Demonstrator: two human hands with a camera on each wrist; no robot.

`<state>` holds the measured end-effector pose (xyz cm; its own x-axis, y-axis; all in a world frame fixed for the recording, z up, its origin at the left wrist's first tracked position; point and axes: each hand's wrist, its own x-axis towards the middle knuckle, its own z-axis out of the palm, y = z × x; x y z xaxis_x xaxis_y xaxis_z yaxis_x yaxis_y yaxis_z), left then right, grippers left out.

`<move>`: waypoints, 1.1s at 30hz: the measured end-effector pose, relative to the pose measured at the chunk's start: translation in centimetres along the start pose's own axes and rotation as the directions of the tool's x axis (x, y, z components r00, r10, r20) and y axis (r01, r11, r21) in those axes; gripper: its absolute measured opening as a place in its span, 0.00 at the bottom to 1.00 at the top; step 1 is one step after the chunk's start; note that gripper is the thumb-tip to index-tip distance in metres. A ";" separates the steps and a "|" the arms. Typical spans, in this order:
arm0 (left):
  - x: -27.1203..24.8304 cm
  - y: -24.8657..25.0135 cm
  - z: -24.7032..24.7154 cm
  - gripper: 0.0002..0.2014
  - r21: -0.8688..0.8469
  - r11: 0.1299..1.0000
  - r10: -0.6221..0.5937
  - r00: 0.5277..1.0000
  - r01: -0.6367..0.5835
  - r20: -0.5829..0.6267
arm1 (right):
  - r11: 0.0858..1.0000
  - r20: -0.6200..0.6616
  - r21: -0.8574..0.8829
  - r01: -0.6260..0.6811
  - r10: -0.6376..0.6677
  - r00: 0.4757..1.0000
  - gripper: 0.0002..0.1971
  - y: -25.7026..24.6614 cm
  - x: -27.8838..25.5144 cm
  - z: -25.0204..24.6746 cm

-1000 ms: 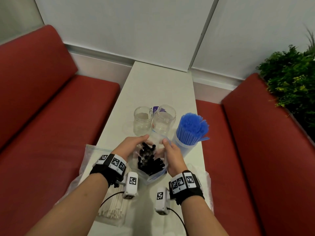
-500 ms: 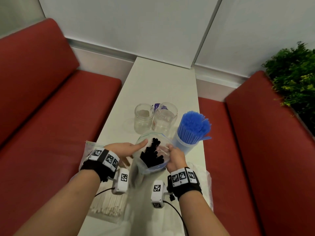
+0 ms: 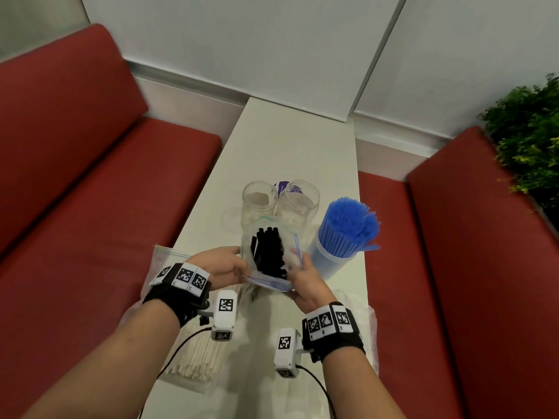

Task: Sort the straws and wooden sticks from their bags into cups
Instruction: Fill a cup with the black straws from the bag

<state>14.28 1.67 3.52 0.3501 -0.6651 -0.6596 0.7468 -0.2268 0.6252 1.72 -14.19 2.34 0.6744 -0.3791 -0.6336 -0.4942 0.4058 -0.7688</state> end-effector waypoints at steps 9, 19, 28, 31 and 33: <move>1.3 -2.3 2.4 0.16 -0.119 0.993 -0.040 0.961 0.008 -0.273 | 0.991 0.302 0.116 0.066 -0.098 0.948 0.48 0.6 -1.0 -0.4; -0.8 0.4 2.5 0.22 0.272 0.961 -0.089 0.991 0.058 0.103 | 0.992 0.315 -0.011 0.126 -0.117 0.942 0.52 0.9 -1.2 -0.5; -1.4 -0.7 0.3 0.30 0.330 0.944 -0.094 0.959 0.000 0.269 | 0.913 0.093 -0.407 0.000 0.042 0.995 0.51 1.4 -0.9 -1.4; -0.8 -1.1 -0.1 0.41 0.387 0.922 -0.057 0.993 0.014 0.099 | 0.794 0.015 -0.607 0.043 -0.042 0.999 0.72 1.6 -0.6 -1.4; -0.4 -0.9 0.0 0.53 0.495 0.869 -0.023 1.000 0.018 0.002 | 0.710 0.018 -0.697 0.103 -0.127 0.992 0.80 1.8 -0.2 -1.3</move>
<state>13.51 2.18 3.25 0.3319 -0.6615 -0.6725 0.3752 -0.5616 0.7375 -0.05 -14.48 0.96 0.7411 -0.4128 -0.5295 -0.6636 -0.3308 -0.6710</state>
